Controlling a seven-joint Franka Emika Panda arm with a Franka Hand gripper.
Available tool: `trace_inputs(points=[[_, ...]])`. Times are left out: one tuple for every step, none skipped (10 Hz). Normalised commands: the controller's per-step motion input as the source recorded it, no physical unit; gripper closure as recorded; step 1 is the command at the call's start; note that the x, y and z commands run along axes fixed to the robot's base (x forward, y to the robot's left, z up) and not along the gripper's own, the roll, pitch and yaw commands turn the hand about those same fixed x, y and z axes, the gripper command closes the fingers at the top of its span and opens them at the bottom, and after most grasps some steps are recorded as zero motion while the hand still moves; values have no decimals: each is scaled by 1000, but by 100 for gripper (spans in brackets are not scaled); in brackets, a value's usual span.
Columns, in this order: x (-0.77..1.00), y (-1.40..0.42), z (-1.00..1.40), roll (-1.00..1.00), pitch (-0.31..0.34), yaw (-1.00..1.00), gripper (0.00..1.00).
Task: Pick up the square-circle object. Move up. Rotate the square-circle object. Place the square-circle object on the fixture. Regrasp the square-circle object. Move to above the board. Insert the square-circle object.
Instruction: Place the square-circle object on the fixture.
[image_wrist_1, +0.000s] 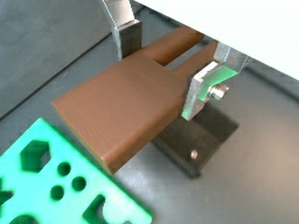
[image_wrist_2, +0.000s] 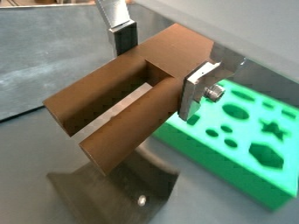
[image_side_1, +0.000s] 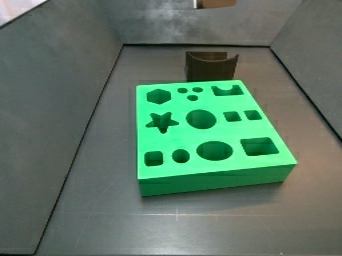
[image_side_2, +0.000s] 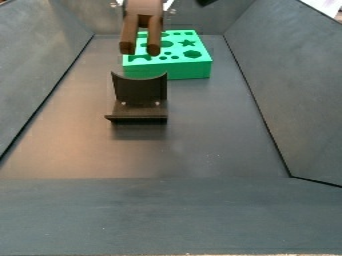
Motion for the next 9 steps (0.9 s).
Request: trace_inputs(points=[[246,66,-8,-1000,156,-45,100],[89,61,-9,-1000,177,-84,100],[49,56,-3,-999,173,-106,100],[40,45,-3,-751,114,-125,100],[51,42,-9,-626,97,-131,100],[77,45,-16,-384,78,-129,100],[133,133,-1000,-1000,220,-43,100],[134,134,-1000,-1000,213,-53,100],[144,139,-1000,-943,218,-100,100]])
